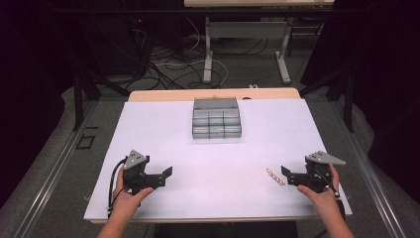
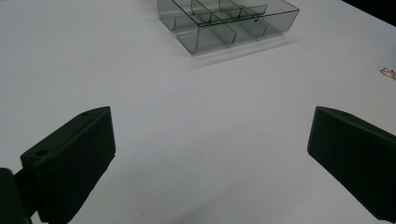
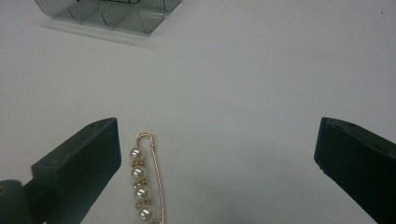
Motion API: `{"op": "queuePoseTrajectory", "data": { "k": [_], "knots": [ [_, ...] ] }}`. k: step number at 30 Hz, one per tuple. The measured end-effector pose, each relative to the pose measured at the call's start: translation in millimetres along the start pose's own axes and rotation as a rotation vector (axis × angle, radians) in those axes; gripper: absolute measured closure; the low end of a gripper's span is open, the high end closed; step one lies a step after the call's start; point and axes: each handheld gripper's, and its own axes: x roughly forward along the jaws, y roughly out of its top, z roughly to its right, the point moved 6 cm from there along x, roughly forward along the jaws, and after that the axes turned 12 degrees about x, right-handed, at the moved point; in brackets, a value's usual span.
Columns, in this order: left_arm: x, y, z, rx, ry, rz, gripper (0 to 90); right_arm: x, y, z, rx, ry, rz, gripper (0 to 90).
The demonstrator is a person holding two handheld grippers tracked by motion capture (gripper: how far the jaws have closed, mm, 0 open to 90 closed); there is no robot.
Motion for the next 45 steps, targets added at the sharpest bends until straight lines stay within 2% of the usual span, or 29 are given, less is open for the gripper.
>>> {"op": "queuePoseTrajectory", "data": {
  "k": [5,6,10,11,16,17,19,22,25,27,28,29,30,32,35,38,41,43,45],
  "knots": [
    [-3.4,3.9,-3.5,-0.021,0.015,0.025,0.8,-4.0,-0.5,-3.0,-0.034,0.004,-0.020,2.2],
    [-4.3,3.2,-3.3,-0.021,0.016,0.024,0.9,-4.1,0.5,-4.3,-0.045,0.017,-0.006,2.2],
    [-7.0,0.3,-1.0,-0.018,0.015,0.017,1.0,-5.7,4.4,-5.4,-0.067,0.005,-0.006,2.3],
    [-9.8,0.1,-0.2,-0.020,0.017,0.024,1.0,-6.0,6.1,-7.4,-0.058,0.011,-0.007,3.2],
    [-13.6,-1.6,-2.0,-0.019,0.024,0.026,1.0,-6.7,8.4,-14.3,-0.100,0.000,-0.013,8.0],
    [-14.0,-2.3,-3.2,-0.022,0.026,0.024,1.0,-6.9,10.5,-18.2,-0.120,0.002,-0.005,11.5],
    [-16.0,-2.6,-7.5,-0.018,0.050,0.022,1.0,-6.4,10.7,-19.6,-0.120,0.009,-0.003,14.0],
    [-20.2,-6.7,-14.0,-0.072,0.048,0.030,1.5,-1.9,12.6,-25.5,-0.139,0.037,-0.029,16.6],
    [-21.4,-8.5,-15.5,-0.072,0.058,0.027,1.8,2.2,15.9,-29.4,-0.182,0.029,-0.023,17.0],
    [-22.5,-8.6,-17.2,-0.073,0.077,0.029,1.8,2.4,16.0,-31.8,-0.173,0.033,-0.027,18.4],
    [-24.7,-8.6,-18.5,-0.075,0.091,0.032,1.8,4.0,17.0,-33.6,-0.188,0.038,-0.024,23.4],
    [-27.6,-8.6,-19.0,-0.097,0.093,0.046,1.8,3.8,17.0,-35.0,-0.180,0.037,-0.031,25.0],
    [-27.6,-8.6,-19.0,-0.097,0.093,0.046,1.8,3.8,17.0,-35.0,-0.180,0.037,-0.031,25.0],
    [-30.4,-10.0,-18.7,-0.107,0.076,0.048,1.8,3.7,20.7,-37.3,-0.197,0.028,-0.038,30.2],
    [-30.1,-10.3,-18.6,-0.104,0.071,0.048,1.8,2.5,23.2,-37.4,-0.215,0.020,-0.042,35.5],
    [-32.2,-10.2,-17.9,-0.105,0.068,0.054,1.8,2.5,23.8,-37.6,-0.193,0.026,-0.060,37.6],
    [-33.1,-10.4,-17.6,-0.100,0.067,0.054,1.8,2.6,22.3,-38.9,-0.184,0.066,-0.113,42.7],
    [-33.6,-10.9,-17.3,-0.102,0.068,0.052,1.8,2.9,20.2,-39.2,-0.200,0.078,-0.147,43.9],
    [-35.1,-11.5,-17.8,-0.095,0.068,0.049,1.8,3.4,19.5,-39.3,-0.210,0.076,-0.157,45.0]
  ]
}}
